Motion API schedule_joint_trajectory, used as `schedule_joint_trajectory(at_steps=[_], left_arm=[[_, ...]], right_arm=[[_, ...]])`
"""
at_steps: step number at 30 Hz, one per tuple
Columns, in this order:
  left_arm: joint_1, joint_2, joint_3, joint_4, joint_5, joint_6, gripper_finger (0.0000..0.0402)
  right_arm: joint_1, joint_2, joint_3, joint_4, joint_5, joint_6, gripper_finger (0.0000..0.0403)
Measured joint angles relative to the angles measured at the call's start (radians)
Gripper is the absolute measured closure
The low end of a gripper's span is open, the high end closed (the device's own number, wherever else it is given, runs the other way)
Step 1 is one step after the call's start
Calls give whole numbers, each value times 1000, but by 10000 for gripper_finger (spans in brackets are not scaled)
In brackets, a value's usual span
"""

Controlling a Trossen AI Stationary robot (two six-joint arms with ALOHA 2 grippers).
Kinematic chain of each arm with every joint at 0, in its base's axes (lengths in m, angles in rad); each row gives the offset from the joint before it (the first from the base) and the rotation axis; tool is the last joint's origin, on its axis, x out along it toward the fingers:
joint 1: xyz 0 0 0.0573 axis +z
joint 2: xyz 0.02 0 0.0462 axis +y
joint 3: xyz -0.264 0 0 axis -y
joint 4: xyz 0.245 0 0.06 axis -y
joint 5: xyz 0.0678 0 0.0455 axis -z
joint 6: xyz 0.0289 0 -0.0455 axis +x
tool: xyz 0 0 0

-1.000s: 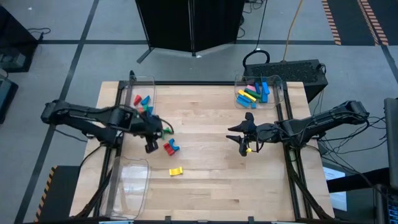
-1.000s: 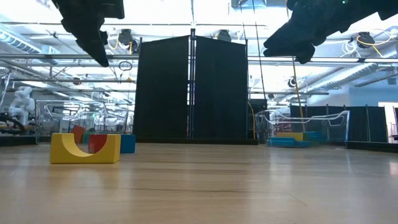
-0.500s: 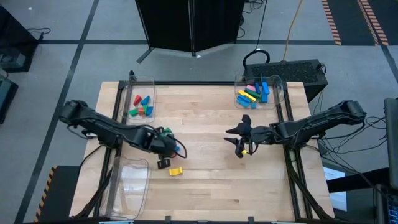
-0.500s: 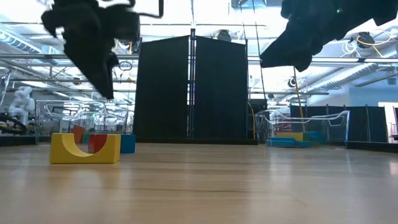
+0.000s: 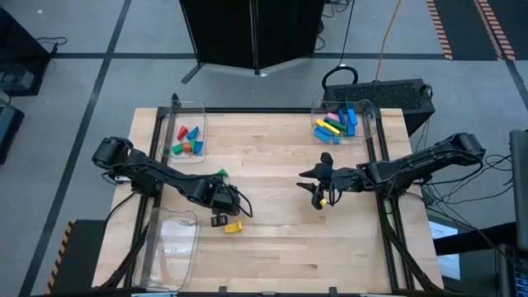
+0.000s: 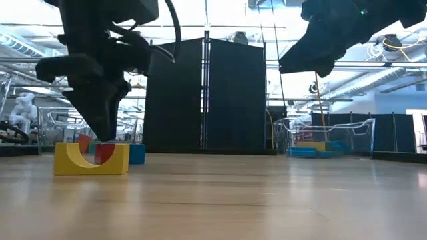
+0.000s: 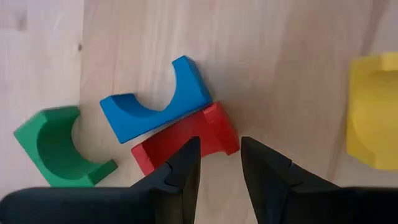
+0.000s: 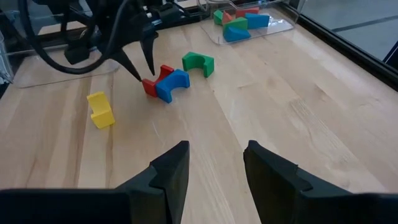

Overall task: Sort blocks by size
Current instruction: Put the orange arch block into the bottom left transparent bin

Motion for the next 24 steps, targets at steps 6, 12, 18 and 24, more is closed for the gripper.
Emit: schedule_joint_trajectory(at_steps=[6, 12, 18, 24], left_arm=[[9, 7, 0, 11, -16, -87, 283], [8, 7, -14, 94, -14, -114, 283], [11, 7, -23, 104, -10, -151, 283], [12, 7, -23, 90, -9, -230, 283]], right_arm=[[0, 0, 0, 0, 0, 0, 255], [0, 0, 0, -1, 0, 0, 255], [0, 0, 0, -2, 0, 0, 255], [0, 0, 0, -2, 0, 0, 255]])
